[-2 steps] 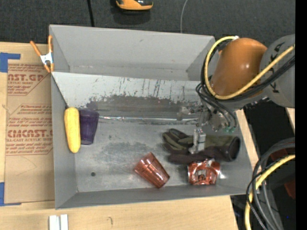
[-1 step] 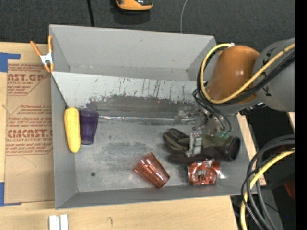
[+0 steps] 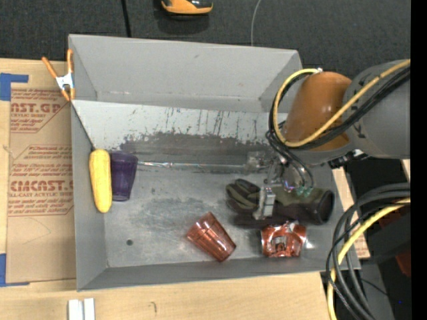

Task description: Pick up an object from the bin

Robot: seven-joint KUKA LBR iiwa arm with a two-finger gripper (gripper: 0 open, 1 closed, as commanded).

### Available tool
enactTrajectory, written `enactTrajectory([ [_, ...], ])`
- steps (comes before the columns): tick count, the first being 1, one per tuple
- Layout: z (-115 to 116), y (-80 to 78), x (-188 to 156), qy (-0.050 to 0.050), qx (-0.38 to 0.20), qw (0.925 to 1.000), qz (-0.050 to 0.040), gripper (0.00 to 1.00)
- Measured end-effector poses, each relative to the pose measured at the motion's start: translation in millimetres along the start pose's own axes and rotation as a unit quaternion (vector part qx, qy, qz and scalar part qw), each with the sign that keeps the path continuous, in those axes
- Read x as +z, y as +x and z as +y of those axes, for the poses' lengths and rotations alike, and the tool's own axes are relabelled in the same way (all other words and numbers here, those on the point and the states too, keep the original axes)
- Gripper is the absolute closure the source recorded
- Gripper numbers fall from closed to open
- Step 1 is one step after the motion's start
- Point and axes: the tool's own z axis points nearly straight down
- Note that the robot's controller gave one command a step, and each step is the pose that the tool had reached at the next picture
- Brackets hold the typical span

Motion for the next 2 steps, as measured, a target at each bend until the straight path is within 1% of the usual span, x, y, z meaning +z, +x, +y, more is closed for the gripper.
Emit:
enactTrajectory([
  [1, -4.9, -11.8, 40.0, 0.0, 0.022, 0.9997, -0.0017, 1.0],
  [2, -4.9, -11.8, 40.0, 0.0, 0.022, 0.9997, -0.0017, 1.0],
])
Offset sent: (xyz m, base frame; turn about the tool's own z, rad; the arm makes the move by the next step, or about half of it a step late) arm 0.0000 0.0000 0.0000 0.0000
